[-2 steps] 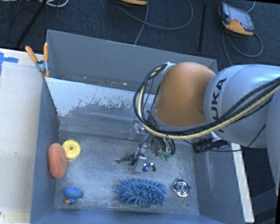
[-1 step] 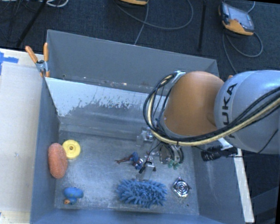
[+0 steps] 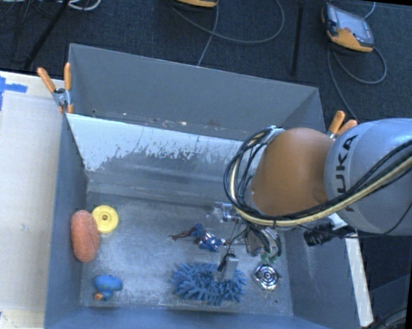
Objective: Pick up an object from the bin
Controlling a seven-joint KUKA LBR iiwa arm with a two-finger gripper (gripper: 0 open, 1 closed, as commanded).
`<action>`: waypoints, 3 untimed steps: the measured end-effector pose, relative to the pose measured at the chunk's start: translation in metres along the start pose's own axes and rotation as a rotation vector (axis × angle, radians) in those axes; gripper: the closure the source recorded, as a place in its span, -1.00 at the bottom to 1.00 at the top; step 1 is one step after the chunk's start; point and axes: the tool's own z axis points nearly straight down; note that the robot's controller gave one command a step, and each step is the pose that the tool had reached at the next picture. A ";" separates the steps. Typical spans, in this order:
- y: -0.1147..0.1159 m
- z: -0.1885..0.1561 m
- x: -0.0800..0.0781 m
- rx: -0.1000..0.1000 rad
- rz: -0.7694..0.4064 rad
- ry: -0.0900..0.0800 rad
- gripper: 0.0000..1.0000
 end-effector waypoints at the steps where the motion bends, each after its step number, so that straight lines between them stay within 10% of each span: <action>1: -0.024 0.025 0.006 0.002 0.022 0.004 -1.00; 2: -0.024 0.049 0.020 0.001 0.043 -0.002 -1.00; 3: -0.005 0.054 0.049 0.001 0.234 -0.011 1.00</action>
Offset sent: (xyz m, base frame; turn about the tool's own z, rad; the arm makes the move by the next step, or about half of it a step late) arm -0.0256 -0.0230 -0.0564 0.0452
